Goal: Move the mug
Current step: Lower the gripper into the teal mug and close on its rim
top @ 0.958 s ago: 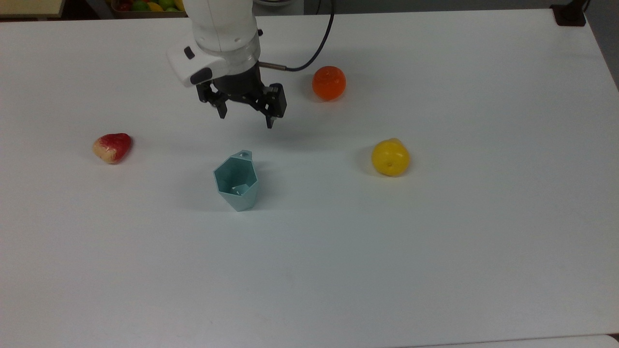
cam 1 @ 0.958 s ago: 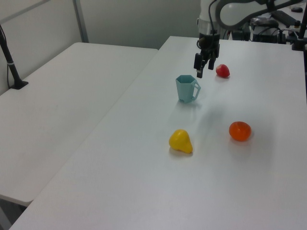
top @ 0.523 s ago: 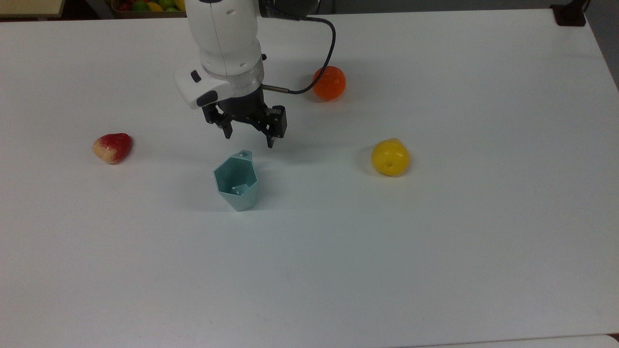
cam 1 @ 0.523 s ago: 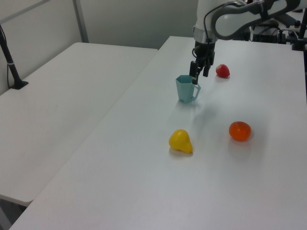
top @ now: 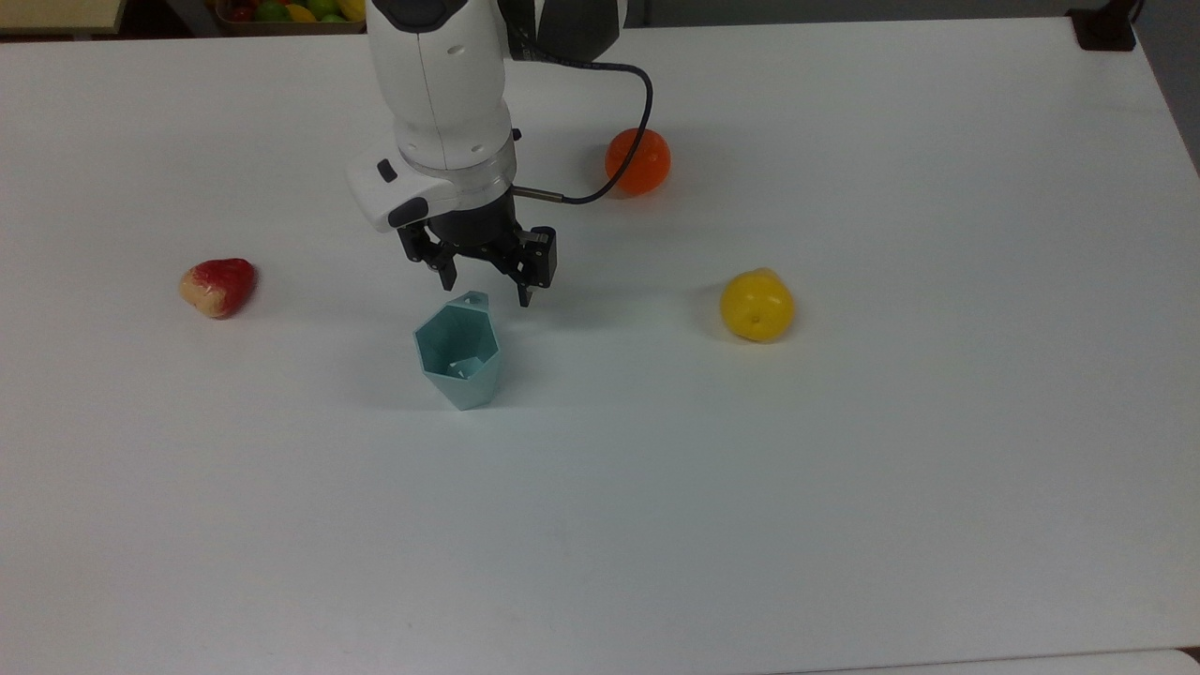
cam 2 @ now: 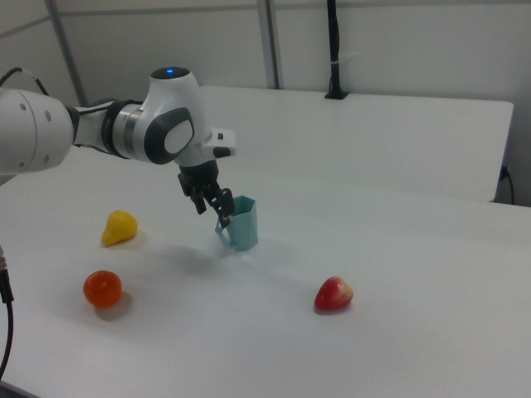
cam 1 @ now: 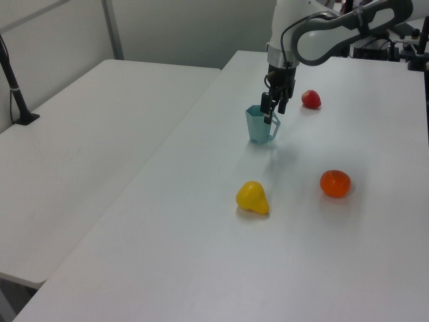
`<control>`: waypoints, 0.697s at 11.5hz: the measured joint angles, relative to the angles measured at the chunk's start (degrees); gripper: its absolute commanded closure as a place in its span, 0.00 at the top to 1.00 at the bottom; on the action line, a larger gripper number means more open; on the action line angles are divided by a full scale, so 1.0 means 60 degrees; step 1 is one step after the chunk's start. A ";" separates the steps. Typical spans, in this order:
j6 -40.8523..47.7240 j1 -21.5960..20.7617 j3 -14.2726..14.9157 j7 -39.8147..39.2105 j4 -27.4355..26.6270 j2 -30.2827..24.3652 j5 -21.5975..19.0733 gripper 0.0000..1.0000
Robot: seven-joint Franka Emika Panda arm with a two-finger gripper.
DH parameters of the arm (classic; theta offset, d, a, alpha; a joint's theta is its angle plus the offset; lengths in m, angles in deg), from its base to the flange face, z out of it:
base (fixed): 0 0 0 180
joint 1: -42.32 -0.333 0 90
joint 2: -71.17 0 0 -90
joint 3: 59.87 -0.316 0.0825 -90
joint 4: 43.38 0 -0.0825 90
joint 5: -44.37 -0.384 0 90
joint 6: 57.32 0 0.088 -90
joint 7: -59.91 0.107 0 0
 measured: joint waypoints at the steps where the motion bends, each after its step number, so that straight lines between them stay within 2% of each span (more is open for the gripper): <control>1: -0.0003 0.0000 0.0000 0.0000 0.0000 0.0050 0.0060 0.80; 5: -0.0268 -0.0021 0.0000 0.0002 0.0000 0.0343 0.0144 0.79; 8: -0.0311 -0.0021 0.0000 0.0002 0.0001 0.0403 0.0148 0.73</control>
